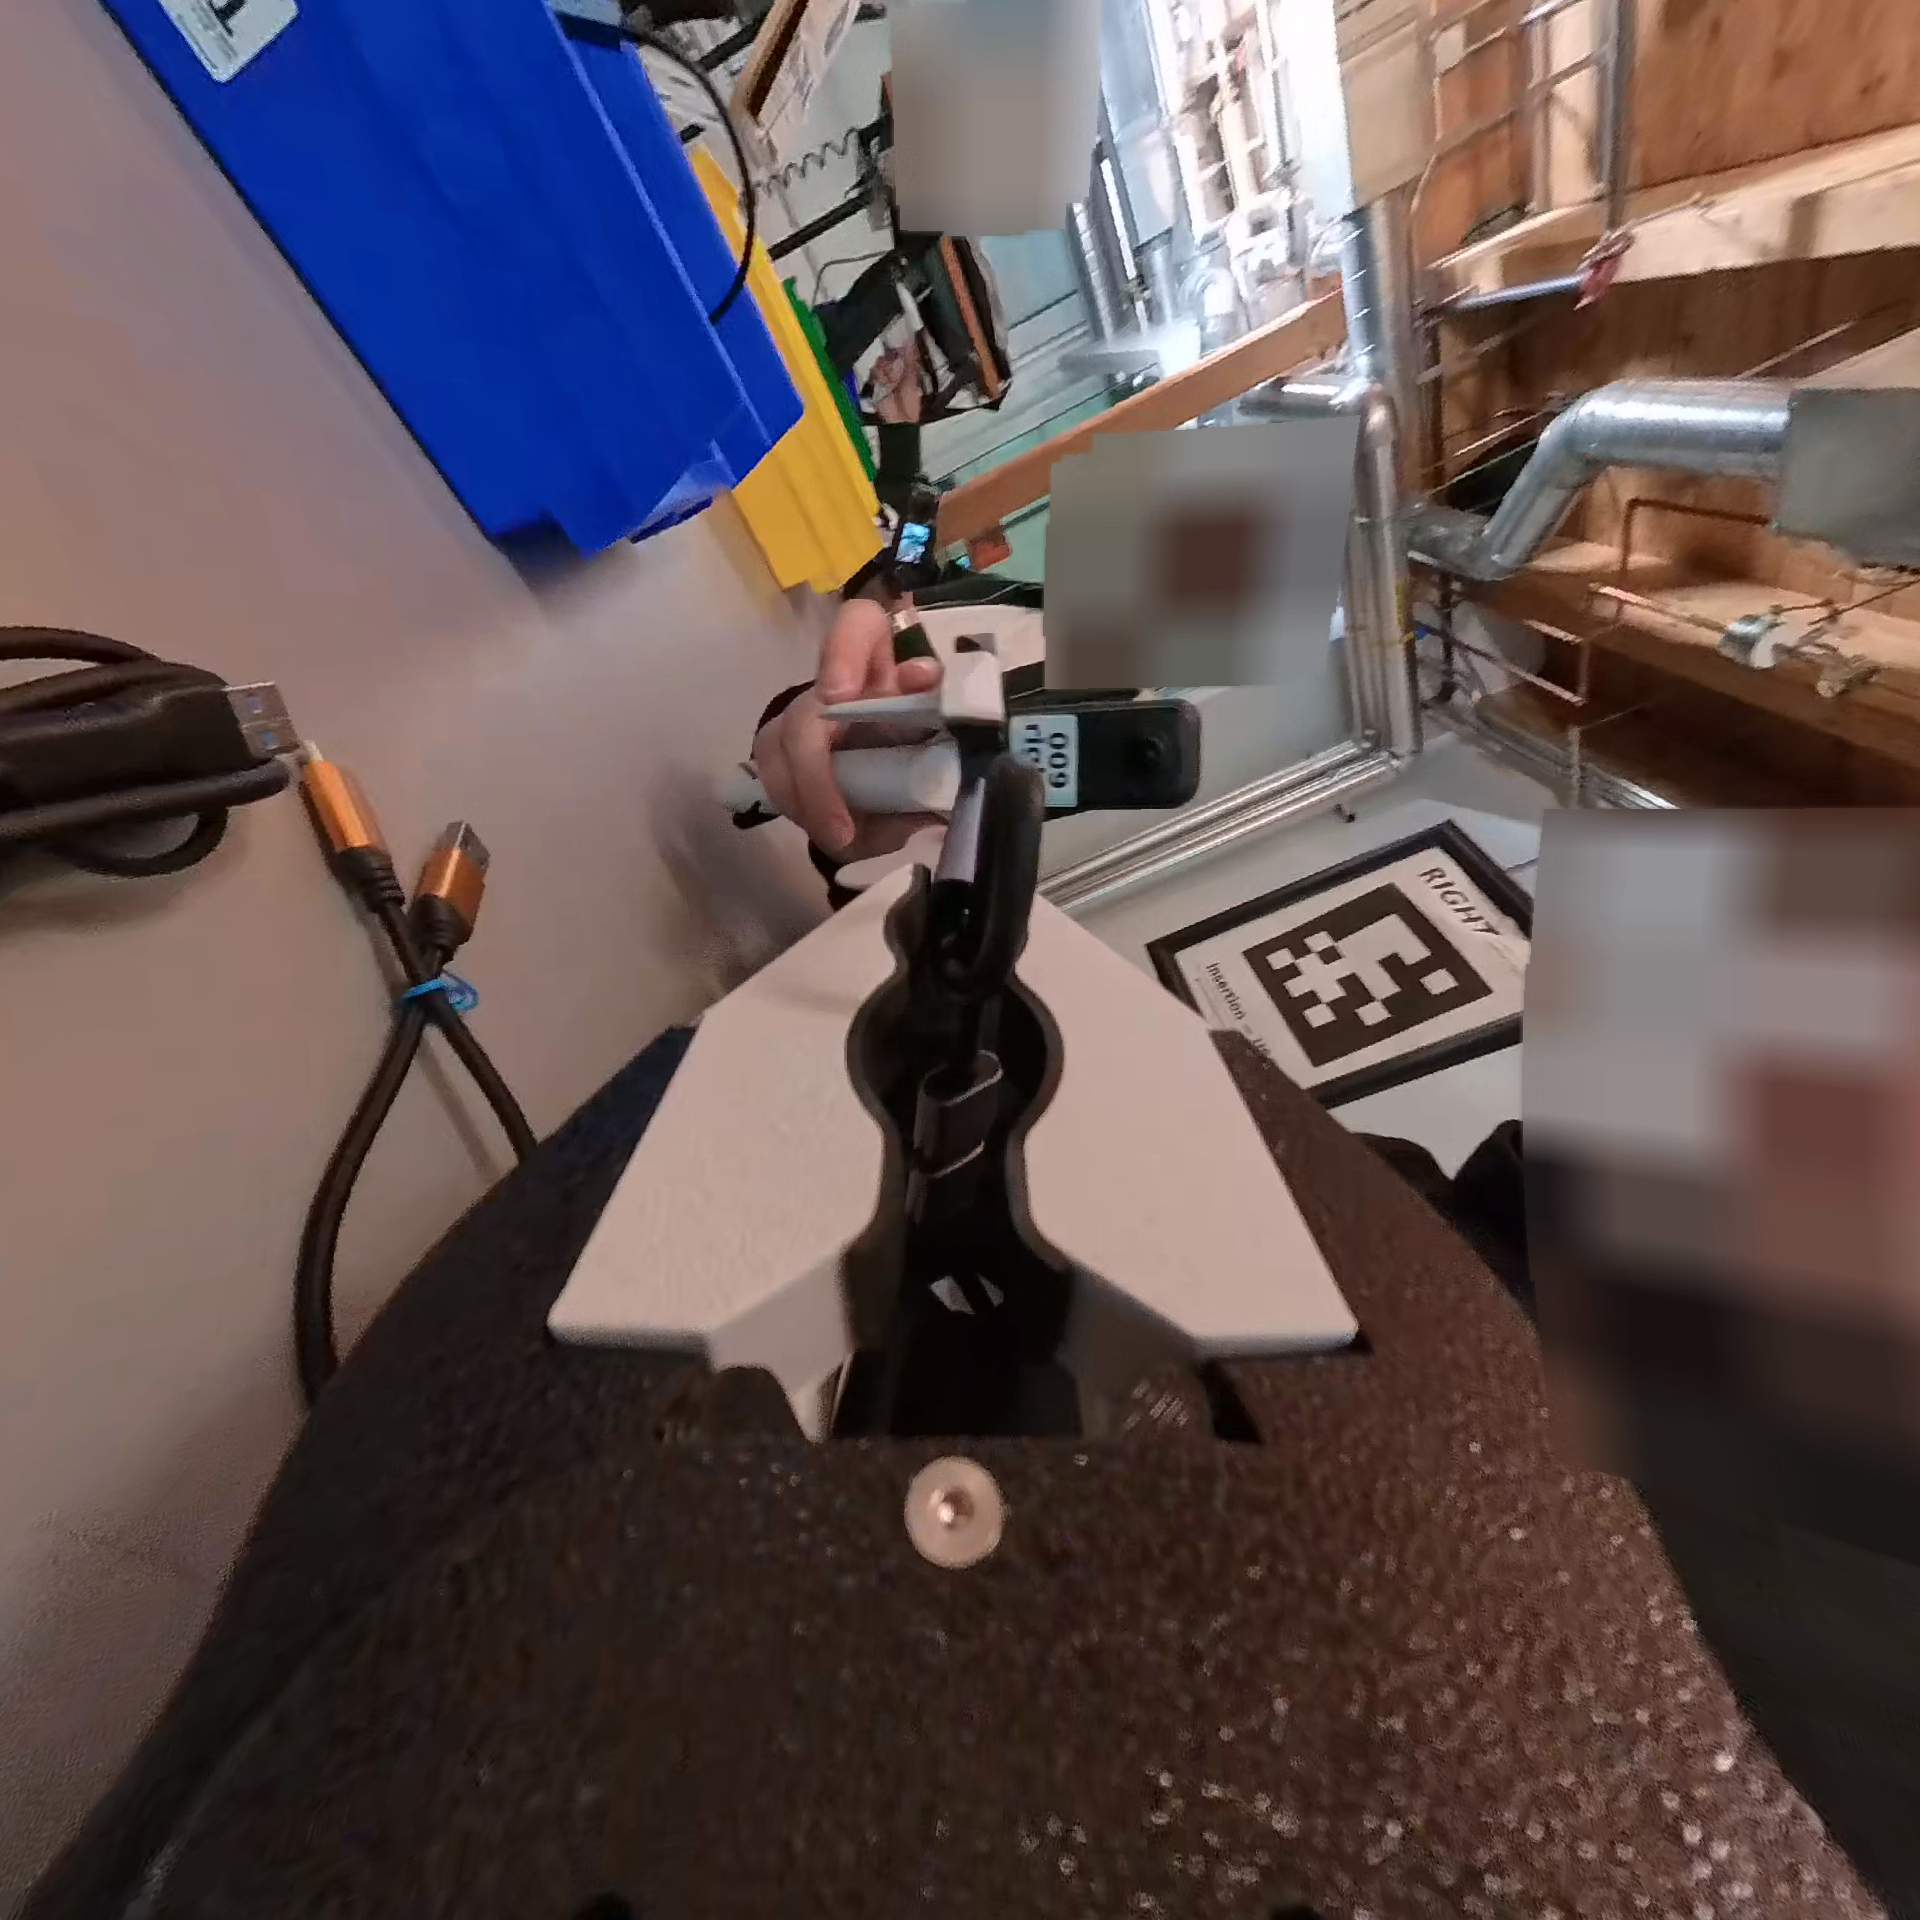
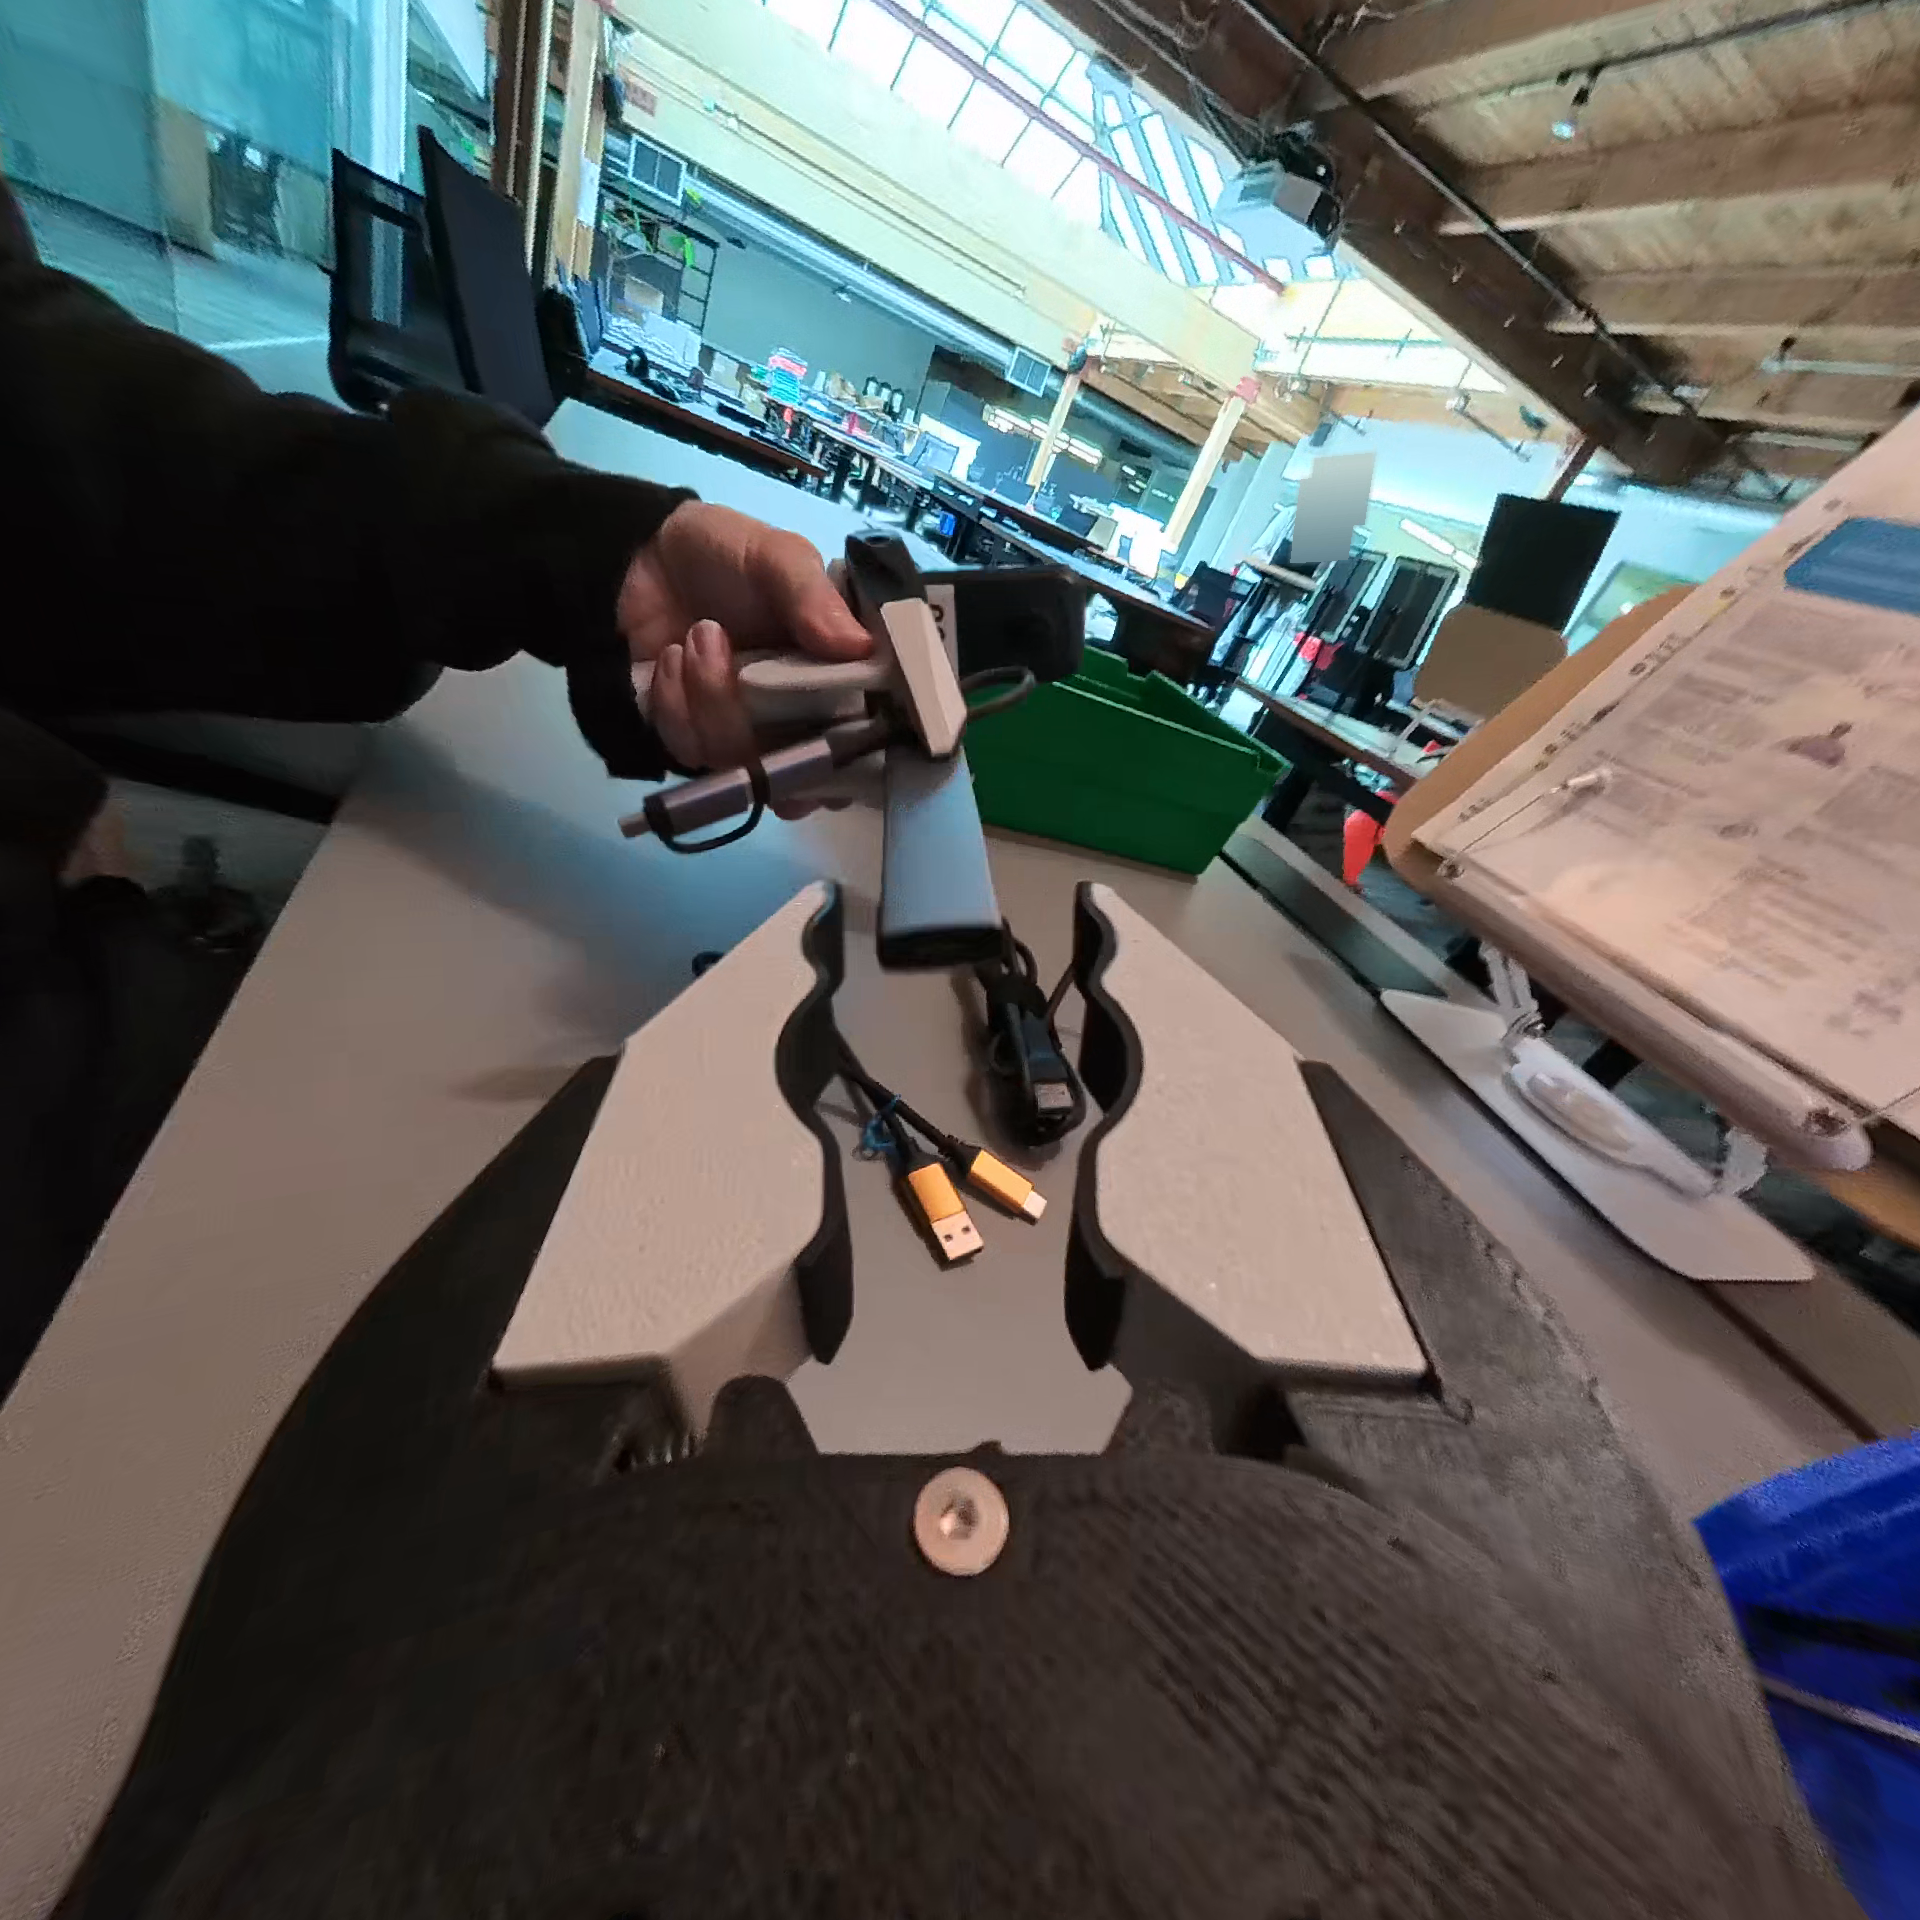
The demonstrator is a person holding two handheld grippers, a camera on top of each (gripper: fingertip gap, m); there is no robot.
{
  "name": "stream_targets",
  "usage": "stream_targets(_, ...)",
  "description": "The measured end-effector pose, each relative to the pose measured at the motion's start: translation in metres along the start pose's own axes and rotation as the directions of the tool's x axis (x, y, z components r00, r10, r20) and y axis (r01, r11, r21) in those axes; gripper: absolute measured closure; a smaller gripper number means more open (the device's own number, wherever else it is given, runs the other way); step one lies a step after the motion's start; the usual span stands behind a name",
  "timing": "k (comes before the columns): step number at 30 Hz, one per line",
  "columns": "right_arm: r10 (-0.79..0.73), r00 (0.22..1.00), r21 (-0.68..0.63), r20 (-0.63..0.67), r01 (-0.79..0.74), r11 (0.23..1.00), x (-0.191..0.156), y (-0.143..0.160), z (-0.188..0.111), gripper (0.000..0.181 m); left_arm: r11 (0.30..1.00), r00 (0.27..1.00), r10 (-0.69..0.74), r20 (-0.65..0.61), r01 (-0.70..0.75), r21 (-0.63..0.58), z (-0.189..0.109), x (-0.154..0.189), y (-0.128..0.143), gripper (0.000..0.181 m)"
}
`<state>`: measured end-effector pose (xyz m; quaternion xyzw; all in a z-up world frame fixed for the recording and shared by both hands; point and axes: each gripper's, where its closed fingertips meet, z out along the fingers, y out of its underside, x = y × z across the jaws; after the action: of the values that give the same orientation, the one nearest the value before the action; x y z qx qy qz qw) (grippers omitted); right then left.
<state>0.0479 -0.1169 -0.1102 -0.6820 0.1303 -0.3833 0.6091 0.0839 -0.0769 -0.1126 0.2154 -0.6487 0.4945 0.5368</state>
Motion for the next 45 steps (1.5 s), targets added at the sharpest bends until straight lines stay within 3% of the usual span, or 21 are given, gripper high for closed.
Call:
stream_targets(6,-0.088,0.996,-0.054,-0.003,0.087,0.995,-0.004,0.004,0.006,0.158,1.0,1.0,0.0,0.005,0.0,-0.023,0.002,0.0,-0.002,0.174)
stream_targets(11,-0.063,0.998,-0.051,-0.026,0.061,0.997,-0.001,0.002,0.007,0.159,1.0,1.0,-0.016,0.0,0.016,-0.015,0.001,0.001,-0.007,0.174)
stream_targets(16,0.166,0.983,0.018,-0.079,-0.165,0.986,0.011,-0.003,0.013,0.159,0.998,0.999,-0.006,0.05,0.003,0.067,0.0,-0.003,-0.023,0.172)
stream_targets(21,0.383,0.908,0.133,-0.168,-0.364,0.922,0.03,-0.003,0.013,0.158,0.967,0.955,0.137,0.264,-0.187,0.173,-0.012,-0.015,-0.051,0.162)
stream_targets(24,0.446,0.858,0.188,-0.253,-0.409,0.893,0.045,0.003,0.003,0.158,0.883,0.88,0.266,0.393,-0.385,0.267,-0.033,-0.004,-0.075,0.156)
stream_targets(26,0.454,0.833,0.204,-0.315,-0.408,0.89,0.053,0.008,-0.004,0.159,0.803,0.791,0.369,0.488,-0.536,0.262,-0.043,0.006,-0.081,0.155)
stream_targets(29,0.435,0.809,0.226,-0.396,-0.373,0.9,0.062,0.01,-0.014,0.159,0.687,0.601,0.512,0.614,-0.715,0.128,-0.046,0.01,-0.07,0.148)
stream_targets(31,0.39,0.797,0.217,-0.461,-0.325,0.921,0.066,0.011,-0.021,0.159,0.641,0.504,0.617,0.605,-0.768,-0.014,-0.033,0.006,-0.046,0.154)
stream_targets(34,0.343,0.781,0.201,-0.522,-0.279,0.939,0.068,0.011,-0.029,0.159,0.638,0.436,0.73,0.527,-0.711,-0.296,-0.008,-0.023,0.002,0.157)
stream_targets(36,0.339,0.783,0.208,-0.522,-0.269,0.941,0.067,0.01,-0.03,0.159,0.58,0.362,0.802,0.475,-0.665,-0.471,0.006,-0.045,0.024,0.157)
stream_targets(40,0.338,0.778,0.214,-0.529,-0.263,0.941,0.069,0.009,-0.033,0.159,0.456,0.147,0.879,0.453,-0.535,-0.711,0.012,-0.088,0.031,0.16)
stream_targets(42,0.335,0.77,0.216,-0.543,-0.258,0.942,0.071,0.01,-0.035,0.158,0.507,0.093,0.843,0.529,-0.463,-0.727,0.003,-0.103,0.02,0.159)
stream_targets(45,0.347,0.767,0.225,-0.54,-0.266,0.937,0.072,0.01,-0.037,0.158,0.644,0.182,0.747,0.64,-0.437,-0.628,0.002,-0.112,0.013,0.159)
